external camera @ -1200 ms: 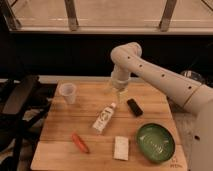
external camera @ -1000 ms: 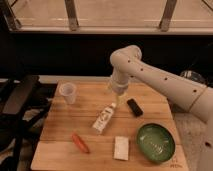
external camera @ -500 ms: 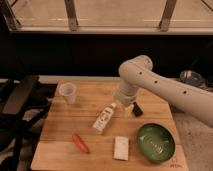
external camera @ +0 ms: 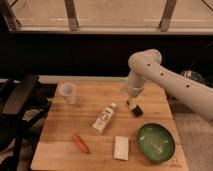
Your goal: Move the arm in a circular motion
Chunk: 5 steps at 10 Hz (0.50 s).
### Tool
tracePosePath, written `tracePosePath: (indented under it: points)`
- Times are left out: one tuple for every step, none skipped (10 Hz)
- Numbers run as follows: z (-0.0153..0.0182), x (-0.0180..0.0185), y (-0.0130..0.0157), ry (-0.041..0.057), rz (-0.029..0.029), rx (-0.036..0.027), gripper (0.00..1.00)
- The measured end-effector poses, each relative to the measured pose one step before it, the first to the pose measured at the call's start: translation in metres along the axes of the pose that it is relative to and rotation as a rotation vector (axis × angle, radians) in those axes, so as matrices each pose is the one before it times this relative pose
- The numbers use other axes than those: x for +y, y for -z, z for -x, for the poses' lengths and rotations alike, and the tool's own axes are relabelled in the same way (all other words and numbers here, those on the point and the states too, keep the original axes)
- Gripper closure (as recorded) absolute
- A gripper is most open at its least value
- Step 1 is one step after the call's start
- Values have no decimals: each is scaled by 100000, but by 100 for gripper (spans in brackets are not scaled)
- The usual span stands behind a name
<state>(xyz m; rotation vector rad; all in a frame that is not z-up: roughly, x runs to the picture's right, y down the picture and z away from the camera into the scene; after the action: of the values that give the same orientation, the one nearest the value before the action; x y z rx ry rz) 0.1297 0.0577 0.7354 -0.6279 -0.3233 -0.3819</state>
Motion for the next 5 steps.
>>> tracePosePath:
  points:
    - [-1443,407,307,-1169,-295,254,35]
    - [-742,272,156,-872,-75,20,35]
    - [-361,-154,31,-494,-183,-106,35]
    - [-740,-1240,-56,-788,-1333,-107,35]
    - [-336,-848,-44,-35,28,181,35]
